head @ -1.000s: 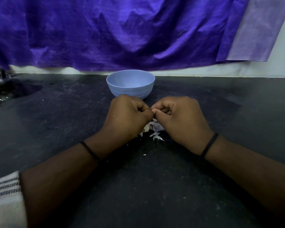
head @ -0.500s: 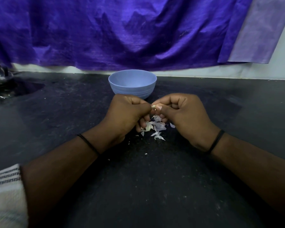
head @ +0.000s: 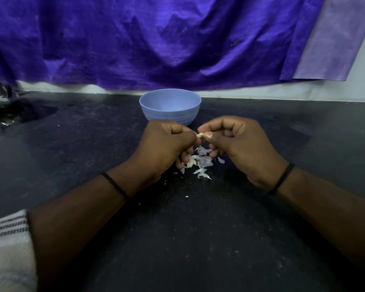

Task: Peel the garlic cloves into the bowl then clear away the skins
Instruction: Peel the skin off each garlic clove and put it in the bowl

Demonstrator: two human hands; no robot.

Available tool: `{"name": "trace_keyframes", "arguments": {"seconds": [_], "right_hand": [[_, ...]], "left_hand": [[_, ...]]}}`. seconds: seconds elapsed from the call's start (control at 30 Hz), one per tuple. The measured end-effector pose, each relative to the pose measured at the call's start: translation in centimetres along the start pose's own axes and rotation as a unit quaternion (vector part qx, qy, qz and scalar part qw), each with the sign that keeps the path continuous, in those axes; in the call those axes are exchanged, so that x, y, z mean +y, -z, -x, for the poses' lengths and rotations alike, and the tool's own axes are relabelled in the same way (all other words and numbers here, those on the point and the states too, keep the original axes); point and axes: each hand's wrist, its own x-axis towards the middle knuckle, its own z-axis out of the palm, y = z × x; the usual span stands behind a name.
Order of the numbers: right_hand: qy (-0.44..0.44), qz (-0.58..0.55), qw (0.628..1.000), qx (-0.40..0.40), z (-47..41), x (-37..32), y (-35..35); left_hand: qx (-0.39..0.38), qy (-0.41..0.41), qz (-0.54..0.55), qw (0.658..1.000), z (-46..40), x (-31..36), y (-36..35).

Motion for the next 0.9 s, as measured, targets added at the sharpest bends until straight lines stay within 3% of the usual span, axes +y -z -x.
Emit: {"name": "trace_keyframes", "arguments": {"seconds": [0.23, 0.5, 0.73, 0.9], "right_hand": [[0.06, 0.123, 0.991, -0.016, 0.05, 0.17, 0.33], [0.202, 0.3, 0.932, 0.01, 0.25, 0.02, 0.67], [0.223, 0.336, 0.915, 0.007, 0.19, -0.29, 0.84], [0.202, 0.3, 0.932, 0.014, 0.3, -0.17, 0.57]], "left_hand": [[-0.005, -0.01, -0.01, 1.0, -0.05, 0.02, 0.15], [0.002, -0.026, -0.041, 0.999, -0.13, -0.22, 0.19], [-0.019, -0.03, -0.07, 0.997, -0.19, -0.41, 0.1], [-0.013, -0.033, -0.069, 0.997, -0.13, -0.28, 0.06]]}}
